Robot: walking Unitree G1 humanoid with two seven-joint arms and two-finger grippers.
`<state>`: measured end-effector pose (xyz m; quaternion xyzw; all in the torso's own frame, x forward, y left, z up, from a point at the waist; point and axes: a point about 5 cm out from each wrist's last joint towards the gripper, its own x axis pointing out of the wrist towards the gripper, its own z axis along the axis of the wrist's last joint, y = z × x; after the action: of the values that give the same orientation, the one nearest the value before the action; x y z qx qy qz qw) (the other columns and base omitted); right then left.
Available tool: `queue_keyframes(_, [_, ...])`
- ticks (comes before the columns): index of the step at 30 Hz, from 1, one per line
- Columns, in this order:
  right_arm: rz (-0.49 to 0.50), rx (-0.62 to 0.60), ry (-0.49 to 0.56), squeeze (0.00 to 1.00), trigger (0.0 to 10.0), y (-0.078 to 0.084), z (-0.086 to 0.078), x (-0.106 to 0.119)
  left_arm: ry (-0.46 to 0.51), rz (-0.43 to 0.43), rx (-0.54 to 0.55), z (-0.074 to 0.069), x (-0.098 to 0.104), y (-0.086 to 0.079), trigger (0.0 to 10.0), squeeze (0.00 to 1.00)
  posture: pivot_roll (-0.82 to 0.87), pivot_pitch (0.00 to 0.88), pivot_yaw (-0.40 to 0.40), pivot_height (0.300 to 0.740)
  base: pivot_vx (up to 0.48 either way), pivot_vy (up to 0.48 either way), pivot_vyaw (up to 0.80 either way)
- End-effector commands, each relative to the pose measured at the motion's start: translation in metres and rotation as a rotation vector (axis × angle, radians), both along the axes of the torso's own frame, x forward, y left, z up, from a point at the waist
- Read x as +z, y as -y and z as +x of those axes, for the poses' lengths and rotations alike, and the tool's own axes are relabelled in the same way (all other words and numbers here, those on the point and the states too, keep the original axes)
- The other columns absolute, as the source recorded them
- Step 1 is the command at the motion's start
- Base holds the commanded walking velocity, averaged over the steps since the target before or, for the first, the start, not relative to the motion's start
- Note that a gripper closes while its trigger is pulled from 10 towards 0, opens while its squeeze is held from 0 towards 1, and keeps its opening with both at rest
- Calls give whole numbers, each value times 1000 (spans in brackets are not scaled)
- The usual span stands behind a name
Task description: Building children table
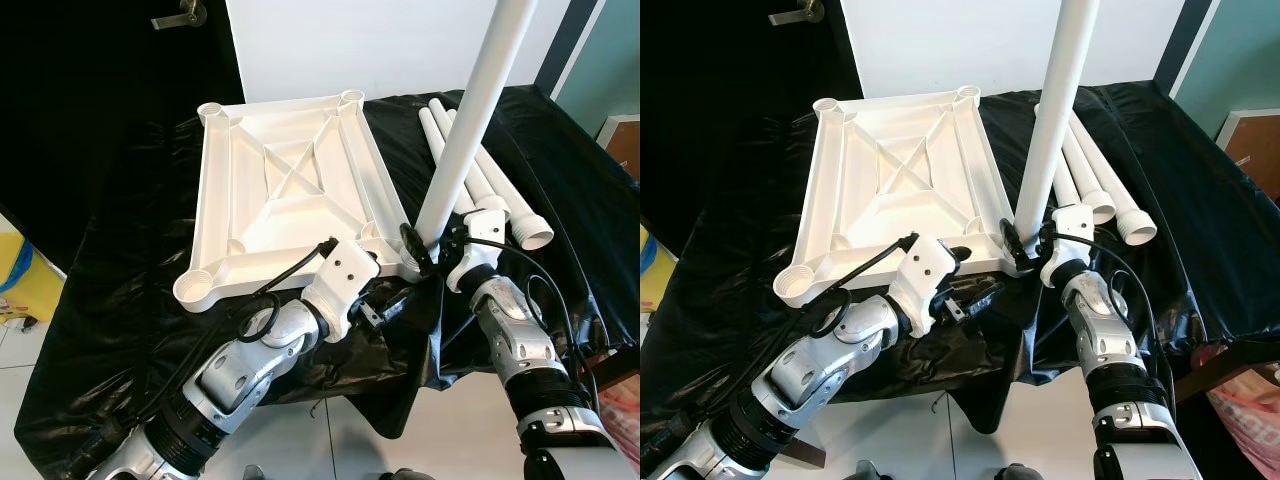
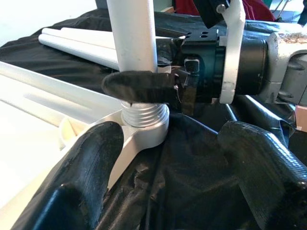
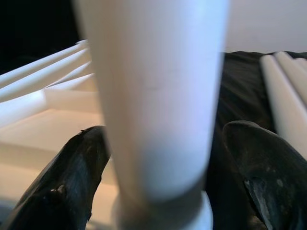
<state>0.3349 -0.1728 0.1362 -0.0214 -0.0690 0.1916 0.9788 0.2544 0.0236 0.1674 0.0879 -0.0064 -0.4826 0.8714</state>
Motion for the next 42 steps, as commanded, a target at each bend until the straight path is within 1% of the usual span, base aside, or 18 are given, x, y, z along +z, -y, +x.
queue_keyframes(1, [-2,12,-20,0,10000,0,0,-4,-30,27,-167,-9,-3,4,10000,0,-63,72,32,740,0,0,0])
queue_keyframes(3, [-28,60,-22,0,10000,0,-2,-4,-31,28,-171,-9,-3,4,10000,0,-67,70,37,740,0,0,0])
queue_keyframes(4, [-57,111,-27,0,10000,1,-2,-3,-34,29,-177,-9,-3,5,10000,0,-72,68,41,740,0,0,0])
queue_keyframes(5, [-57,111,-27,0,10000,1,-2,-3,-34,29,-177,-9,-3,5,10000,0,-72,68,41,740,0,0,0])
queue_keyframes(7, [-119,193,-37,0,10000,3,2,0,-39,31,-188,-9,-3,6,10000,0,-78,63,50,740,0,0,0])
queue_keyframes(10, [-119,193,-37,0,10000,3,2,0,-39,31,-188,-9,-3,6,10000,0,-78,63,50,740,0,0,0])
queue_keyframes(11, [-147,218,-42,0,10000,4,6,1,-40,31,-193,-8,-3,6,10000,0,-82,62,51,740,0,0,0])
queue_keyframes(12, [-175,235,-53,0,9137,3,13,3,-40,32,-197,-8,-3,7,10000,0,-85,61,51,740,0,0,0])
queue_keyframes(13, [-191,244,-61,0,9137,2,17,5,-39,32,-200,-8,-3,7,10000,0,-87,59,52,740,0,0,0])
queue_keyframes(15, [-191,244,-61,0,9137,2,17,5,-39,32,-200,-8,-3,7,10000,0,-87,59,52,740,0,0,0])
queue_keyframes(16, [-218,255,-75,0,0,-2,23,6,-34,33,-202,-7,-2,8,10000,0,-82,60,50,740,0,0,0])
queue_keyframes(32, [-213,264,-142,0,0,3,20,-12,-32,34,-182,-9,-1,5,10000,0,-57,72,46,740,0,0,0])
queue_keyframes(33, [-200,239,-150,0,10000,4,19,-15,-33,36,-183,-9,-2,4,10000,0,-49,73,59,740,0,0,0])
queue_keyframes(36, [-187,211,-155,0,10000,6,18,-18,-33,39,-184,-10,-2,3,10000,0,-49,73,59,740,0,0,0])
queue_keyframes(37, [-167,159,-164,0,10000,8,19,-20,-33,41,-186,-10,-2,3,10000,0,-46,74,55,740,0,0,0])
queue_keyframes(38, [-167,159,-164,0,10000,8,19,-20,-33,41,-186,-10,-2,3,10000,0,-46,74,55,740,0,0,0])
queue_keyframes(40, [-169,61,-173,0,10000,11,19,-24,-33,43,-185,-10,-2,2,10000,0,-46,75,52,740,0,0,0])
queue_keyframes(42, [-125,10,-176,0,10000,8,19,-26,-35,42,-184,-11,-3,2,10000,0,-46,78,46,740,0,0,0])
